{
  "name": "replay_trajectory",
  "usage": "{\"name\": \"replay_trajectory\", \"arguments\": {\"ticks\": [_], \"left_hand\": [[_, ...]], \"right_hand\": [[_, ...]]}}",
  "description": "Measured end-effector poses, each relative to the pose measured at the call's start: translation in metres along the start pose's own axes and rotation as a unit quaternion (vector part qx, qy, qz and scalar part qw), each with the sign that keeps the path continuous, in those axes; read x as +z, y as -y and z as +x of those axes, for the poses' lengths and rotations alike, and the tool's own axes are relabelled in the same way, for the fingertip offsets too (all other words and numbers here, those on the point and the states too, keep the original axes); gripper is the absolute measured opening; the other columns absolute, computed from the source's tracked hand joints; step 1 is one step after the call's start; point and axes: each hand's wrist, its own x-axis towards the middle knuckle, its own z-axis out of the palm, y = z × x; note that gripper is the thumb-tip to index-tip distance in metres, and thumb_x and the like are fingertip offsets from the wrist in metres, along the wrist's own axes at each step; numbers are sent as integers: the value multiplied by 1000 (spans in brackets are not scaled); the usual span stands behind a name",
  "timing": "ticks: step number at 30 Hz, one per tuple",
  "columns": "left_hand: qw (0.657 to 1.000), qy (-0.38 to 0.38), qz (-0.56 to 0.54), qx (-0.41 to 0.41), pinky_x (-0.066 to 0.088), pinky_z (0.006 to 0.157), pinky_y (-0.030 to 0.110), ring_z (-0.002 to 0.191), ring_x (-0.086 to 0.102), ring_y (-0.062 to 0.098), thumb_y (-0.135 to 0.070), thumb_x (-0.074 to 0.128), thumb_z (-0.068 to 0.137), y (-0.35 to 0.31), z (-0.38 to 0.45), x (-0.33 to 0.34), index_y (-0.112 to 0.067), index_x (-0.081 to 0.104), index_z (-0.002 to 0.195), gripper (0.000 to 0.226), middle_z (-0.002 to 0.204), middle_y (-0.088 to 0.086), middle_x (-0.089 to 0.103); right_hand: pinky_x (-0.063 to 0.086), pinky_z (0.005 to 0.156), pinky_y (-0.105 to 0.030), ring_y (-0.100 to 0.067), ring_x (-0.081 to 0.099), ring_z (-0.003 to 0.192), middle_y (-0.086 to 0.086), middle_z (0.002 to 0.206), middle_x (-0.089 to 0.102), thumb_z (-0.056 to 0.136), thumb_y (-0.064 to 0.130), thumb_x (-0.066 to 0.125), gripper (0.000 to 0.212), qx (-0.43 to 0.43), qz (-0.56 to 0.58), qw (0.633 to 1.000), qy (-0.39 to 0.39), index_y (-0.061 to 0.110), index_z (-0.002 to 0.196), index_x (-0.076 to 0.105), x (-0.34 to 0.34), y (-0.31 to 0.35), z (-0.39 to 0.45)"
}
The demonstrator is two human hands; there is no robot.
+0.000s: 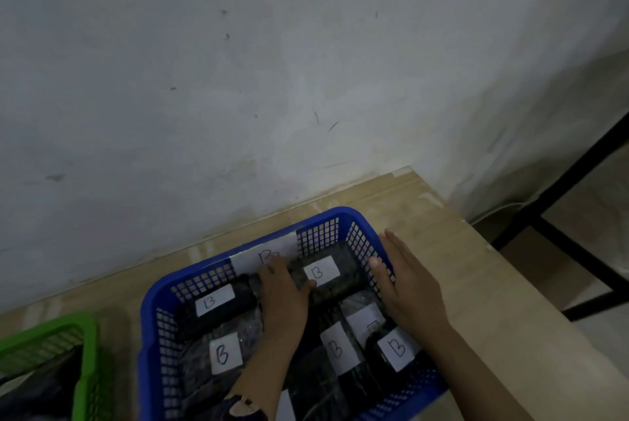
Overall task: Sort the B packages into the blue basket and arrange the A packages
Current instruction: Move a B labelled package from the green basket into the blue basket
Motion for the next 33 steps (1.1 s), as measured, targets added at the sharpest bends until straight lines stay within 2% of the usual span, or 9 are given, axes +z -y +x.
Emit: {"name": "replay_trajectory", "arguments": {"ticks": [3, 6, 10, 14, 16, 19, 24, 29, 33], "left_hand": [[998, 13, 52, 26, 41, 87, 31, 107, 50, 28, -17, 59, 86, 1, -1, 3, -4, 56, 104, 22, 119, 16, 48], [998, 11, 36, 59, 36, 73, 22, 93, 53, 18, -12, 49, 91, 3, -4, -1, -3, 62, 96, 16, 104, 13, 60], [996, 4, -21, 90, 36, 72, 17, 88, 49, 9, -9, 47, 91, 3, -20, -21, -10, 60, 102, 18, 103, 5, 58], [993, 14, -32, 110, 37, 69, 8, 81, 50, -1, -20, 50, 91, 12, -59, -52, -23, 56, 109, 19, 97, -9, 54], [993, 8, -19, 116, 42, 70, 8, 81, 53, -4, -25, 51, 90, 24, -82, -72, -32, 56, 103, 15, 91, -16, 55], [992, -33, -20, 117, 48, 77, 16, 83, 57, -2, -25, 54, 88, 48, -110, -106, -37, 56, 96, 14, 91, -20, 58], [989, -116, -12, 91, 49, 77, 24, 83, 59, 7, -21, 57, 86, 92, -145, -153, -29, 62, 96, 13, 88, -14, 61], [979, -184, 39, 79, 42, 66, 12, 76, 53, 2, -21, 56, 87, 128, -171, -193, -25, 62, 98, 14, 87, -16, 56], [976, -209, 30, 45, 49, 68, 23, 77, 57, 7, -17, 55, 88, 151, -184, -226, -24, 62, 103, 18, 92, -5, 63]], "right_hand": [[22, 112, -29, -8, 18, 140, 6, 153, 23, 88, 50, 26, 60, -1, 13, 1000, 3, 25, 142, 25, -1, 1, -1], [19, 114, -33, -9, 14, 141, 5, 153, 21, 83, 55, 21, 66, -1, 9, 1000, 10, 25, 142, 23, -1, 0, -2], [18, 114, -36, -14, 18, 141, 1, 153, 24, 92, 43, 36, 54, -12, -5, 1000, 9, 22, 141, 27, -3, 3, -2], [12, 114, -45, -27, 24, 140, -11, 147, 36, 92, 25, 49, 43, -42, -26, 998, -24, 10, 131, 44, -9, 18, -9], [11, 114, -46, -30, 25, 139, -13, 143, 41, 89, 22, 54, 41, -56, -16, 997, -40, 8, 127, 49, -5, 34, -20], [9, 115, -42, -25, 23, 139, -9, 144, 41, 89, 25, 54, 41, -74, 21, 997, -18, 11, 127, 49, 12, 68, -43], [2, 114, -33, -19, 14, 142, 0, 148, 32, 90, 31, 51, 43, -155, 70, 984, 54, 18, 131, 44, 61, 127, -93], [3, 115, -29, -10, 11, 141, 8, 149, 29, 92, 44, 43, 46, -195, 86, 969, 127, 26, 134, 39, 100, 173, -133], [-1, 113, -26, -5, 10, 138, 9, 145, 34, 92, 45, 42, 45, -247, 82, 954, 147, 27, 133, 39, 120, 205, -154]]}}
